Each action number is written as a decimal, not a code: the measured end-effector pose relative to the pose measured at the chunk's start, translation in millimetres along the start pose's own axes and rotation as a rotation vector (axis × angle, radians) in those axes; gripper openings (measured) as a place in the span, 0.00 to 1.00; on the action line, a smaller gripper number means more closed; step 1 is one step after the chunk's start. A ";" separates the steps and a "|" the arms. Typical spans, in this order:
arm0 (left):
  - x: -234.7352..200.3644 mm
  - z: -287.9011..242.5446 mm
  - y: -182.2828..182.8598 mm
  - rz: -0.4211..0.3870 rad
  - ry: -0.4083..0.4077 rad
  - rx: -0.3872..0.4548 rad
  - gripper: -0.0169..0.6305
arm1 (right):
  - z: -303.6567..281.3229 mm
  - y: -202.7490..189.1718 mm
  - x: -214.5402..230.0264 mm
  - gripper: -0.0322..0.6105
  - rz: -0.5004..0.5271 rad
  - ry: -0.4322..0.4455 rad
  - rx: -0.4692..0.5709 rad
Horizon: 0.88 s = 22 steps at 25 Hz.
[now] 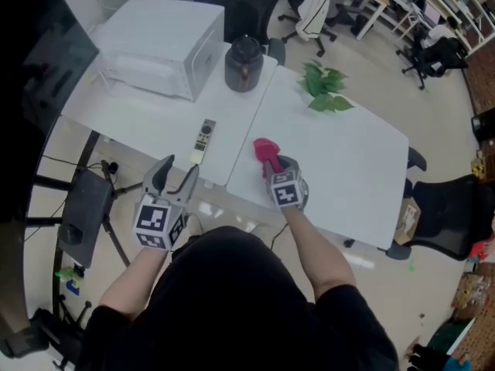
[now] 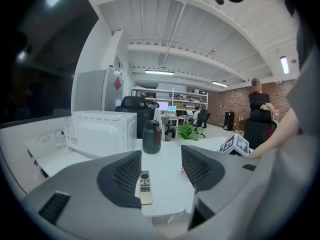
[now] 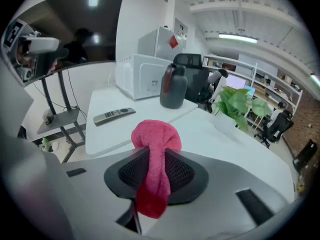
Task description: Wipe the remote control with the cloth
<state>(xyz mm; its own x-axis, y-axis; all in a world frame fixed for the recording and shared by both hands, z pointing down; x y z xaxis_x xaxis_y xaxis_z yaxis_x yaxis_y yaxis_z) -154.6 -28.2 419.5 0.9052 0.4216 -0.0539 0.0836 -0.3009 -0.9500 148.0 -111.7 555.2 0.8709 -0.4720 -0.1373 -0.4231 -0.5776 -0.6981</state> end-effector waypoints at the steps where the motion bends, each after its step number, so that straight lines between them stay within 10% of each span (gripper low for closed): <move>1: 1.4 2.4 2.5 -0.015 -0.007 0.011 0.42 | -9.8 -5.7 0.5 0.21 -0.003 0.003 -0.033; 13: 15.9 7.6 11.6 -0.082 -0.021 0.010 0.42 | -48.2 -25.4 2.9 0.27 -0.007 0.011 -0.179; 22: 28.9 -7.1 27.3 -0.175 -0.104 0.069 0.39 | 68.4 34.0 -5.0 0.32 -0.057 0.041 0.210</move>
<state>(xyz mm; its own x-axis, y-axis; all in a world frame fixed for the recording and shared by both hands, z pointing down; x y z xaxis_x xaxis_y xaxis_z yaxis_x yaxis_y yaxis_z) -123.2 -30.3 394.1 0.8311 0.5496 0.0852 0.2034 -0.1577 -0.9663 146.4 -83.4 484.1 0.8793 -0.4714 -0.0681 -0.3085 -0.4547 -0.8355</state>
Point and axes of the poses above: the fingertips, and each gripper's own axes: z backward along the fingers, x to its right, y out of its top, the point moved 10 cm from there along z, backward along the fingers, and after that the axes turned 1 degree about -x, right-handed, at the moved point
